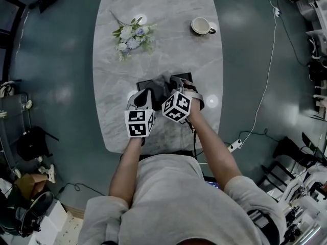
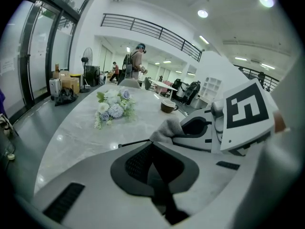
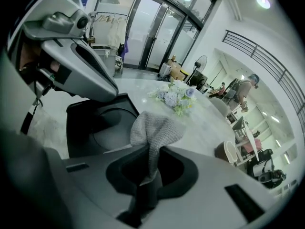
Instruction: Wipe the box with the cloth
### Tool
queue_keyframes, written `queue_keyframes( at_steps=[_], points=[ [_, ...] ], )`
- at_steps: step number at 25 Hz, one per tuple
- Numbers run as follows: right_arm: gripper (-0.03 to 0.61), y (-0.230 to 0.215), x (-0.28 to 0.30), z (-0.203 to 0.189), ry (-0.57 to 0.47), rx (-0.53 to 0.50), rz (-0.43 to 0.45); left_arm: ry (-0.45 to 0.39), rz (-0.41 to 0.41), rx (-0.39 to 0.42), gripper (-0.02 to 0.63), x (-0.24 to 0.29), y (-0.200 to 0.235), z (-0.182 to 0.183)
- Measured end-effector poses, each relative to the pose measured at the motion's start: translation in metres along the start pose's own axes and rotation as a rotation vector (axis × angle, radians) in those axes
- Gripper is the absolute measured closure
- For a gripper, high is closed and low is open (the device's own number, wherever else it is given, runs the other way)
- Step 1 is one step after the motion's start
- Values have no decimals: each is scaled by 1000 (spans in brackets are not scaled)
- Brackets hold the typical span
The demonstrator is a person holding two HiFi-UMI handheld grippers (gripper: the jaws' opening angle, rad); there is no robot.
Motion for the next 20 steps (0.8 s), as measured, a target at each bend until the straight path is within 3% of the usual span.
queue_keyframes(
  at_steps=[20],
  points=[
    [532, -35, -6, -41, 54, -51, -51, 22, -32, 41, 591, 21, -33, 6]
  ],
)
Point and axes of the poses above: the fingertips, and each gripper's own axes: x forward along the fingers, y to its left, z out of its top, the point moved 3 cm from there along -x, backward along the fingers, and after that the axes turned 4 degrees about x, right-handed, at the moved point
